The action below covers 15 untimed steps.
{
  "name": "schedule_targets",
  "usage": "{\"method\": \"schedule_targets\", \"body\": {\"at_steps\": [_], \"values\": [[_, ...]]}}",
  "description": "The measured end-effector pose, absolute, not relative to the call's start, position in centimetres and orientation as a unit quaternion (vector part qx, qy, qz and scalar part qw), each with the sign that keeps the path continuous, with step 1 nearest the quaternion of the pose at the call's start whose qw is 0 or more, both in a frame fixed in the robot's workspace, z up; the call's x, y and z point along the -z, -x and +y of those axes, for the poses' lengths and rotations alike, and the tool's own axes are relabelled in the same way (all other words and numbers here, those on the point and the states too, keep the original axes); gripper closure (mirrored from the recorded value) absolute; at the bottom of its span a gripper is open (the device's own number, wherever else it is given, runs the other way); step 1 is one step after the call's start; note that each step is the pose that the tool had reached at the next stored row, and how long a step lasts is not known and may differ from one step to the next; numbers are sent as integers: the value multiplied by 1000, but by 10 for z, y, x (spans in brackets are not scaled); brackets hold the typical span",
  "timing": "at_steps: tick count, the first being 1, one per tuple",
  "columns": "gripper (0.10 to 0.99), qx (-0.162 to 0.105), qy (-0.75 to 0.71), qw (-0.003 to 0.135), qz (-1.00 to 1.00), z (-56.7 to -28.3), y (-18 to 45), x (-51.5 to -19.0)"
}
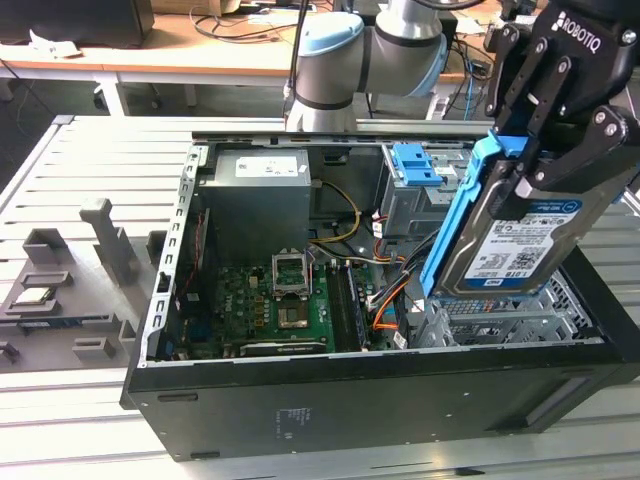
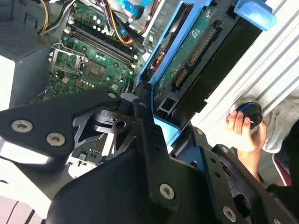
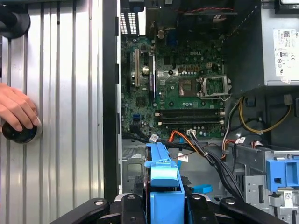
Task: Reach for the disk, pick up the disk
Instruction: 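Pick up the disk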
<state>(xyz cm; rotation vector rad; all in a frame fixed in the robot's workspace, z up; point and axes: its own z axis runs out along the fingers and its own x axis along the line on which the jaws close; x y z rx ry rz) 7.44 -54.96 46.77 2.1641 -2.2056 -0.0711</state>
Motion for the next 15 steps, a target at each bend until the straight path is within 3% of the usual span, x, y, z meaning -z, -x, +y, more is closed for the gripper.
{"method": "schedule_targets", "body": {"at_steps": [15], "values": [[718,26,-700,29,-713,-549,-101,-465]]}}
